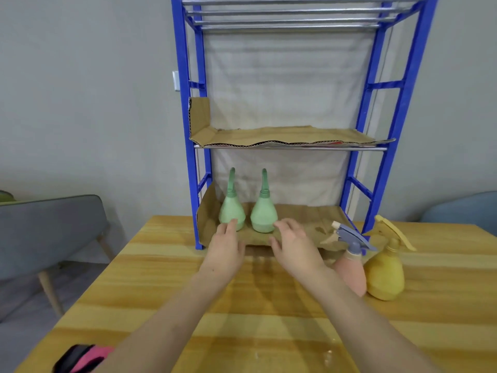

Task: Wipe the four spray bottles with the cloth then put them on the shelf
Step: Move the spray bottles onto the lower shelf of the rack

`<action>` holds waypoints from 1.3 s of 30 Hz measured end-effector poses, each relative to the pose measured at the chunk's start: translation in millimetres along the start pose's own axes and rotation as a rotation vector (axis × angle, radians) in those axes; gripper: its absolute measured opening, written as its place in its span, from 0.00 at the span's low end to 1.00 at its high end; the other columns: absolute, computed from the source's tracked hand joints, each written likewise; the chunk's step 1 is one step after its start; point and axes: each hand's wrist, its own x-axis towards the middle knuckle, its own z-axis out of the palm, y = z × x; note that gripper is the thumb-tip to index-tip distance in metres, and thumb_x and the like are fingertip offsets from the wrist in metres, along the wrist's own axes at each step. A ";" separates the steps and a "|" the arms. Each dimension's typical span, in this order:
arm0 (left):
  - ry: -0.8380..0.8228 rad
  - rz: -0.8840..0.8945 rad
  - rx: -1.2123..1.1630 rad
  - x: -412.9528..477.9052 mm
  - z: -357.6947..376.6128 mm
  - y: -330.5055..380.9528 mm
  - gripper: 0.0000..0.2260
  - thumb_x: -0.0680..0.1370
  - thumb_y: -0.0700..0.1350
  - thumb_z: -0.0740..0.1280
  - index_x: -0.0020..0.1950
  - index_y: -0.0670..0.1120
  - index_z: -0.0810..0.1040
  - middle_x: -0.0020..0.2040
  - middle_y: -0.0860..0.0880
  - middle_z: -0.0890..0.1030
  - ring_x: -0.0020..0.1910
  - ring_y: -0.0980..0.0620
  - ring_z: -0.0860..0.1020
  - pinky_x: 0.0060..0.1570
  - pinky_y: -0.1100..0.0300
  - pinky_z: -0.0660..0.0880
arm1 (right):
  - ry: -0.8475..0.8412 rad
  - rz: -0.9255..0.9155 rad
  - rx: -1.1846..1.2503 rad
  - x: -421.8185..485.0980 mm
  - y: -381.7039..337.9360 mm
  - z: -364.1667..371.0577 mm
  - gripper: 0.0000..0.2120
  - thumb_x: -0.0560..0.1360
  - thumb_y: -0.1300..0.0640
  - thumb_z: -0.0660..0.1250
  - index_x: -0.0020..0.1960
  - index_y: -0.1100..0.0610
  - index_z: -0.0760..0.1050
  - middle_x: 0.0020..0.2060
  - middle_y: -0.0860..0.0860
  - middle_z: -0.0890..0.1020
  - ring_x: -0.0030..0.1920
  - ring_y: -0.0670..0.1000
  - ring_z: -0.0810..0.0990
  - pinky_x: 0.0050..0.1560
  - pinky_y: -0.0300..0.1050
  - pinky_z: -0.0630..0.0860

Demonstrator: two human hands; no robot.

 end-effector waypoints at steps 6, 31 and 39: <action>0.034 0.106 0.018 -76.0 5.4 37.0 0.22 0.85 0.45 0.62 0.79 0.44 0.64 0.70 0.45 0.72 0.69 0.44 0.73 0.68 0.51 0.72 | 0.232 -0.113 -0.225 -92.5 18.5 -49.3 0.08 0.77 0.52 0.71 0.54 0.52 0.83 0.54 0.48 0.82 0.54 0.54 0.82 0.53 0.50 0.79; -0.125 0.053 0.029 -73.4 127.7 184.0 0.30 0.76 0.63 0.71 0.68 0.47 0.67 0.63 0.47 0.70 0.64 0.45 0.73 0.55 0.50 0.75 | -0.099 0.360 -0.179 -123.4 184.5 -128.9 0.31 0.80 0.42 0.63 0.79 0.52 0.61 0.71 0.53 0.75 0.71 0.57 0.73 0.62 0.56 0.77; -0.152 0.075 -0.079 -63.7 127.1 169.4 0.27 0.78 0.53 0.73 0.72 0.46 0.68 0.66 0.47 0.71 0.64 0.44 0.75 0.60 0.50 0.75 | -0.071 0.433 0.102 -120.0 175.1 -111.4 0.33 0.77 0.47 0.70 0.79 0.52 0.63 0.67 0.54 0.75 0.67 0.58 0.76 0.62 0.49 0.73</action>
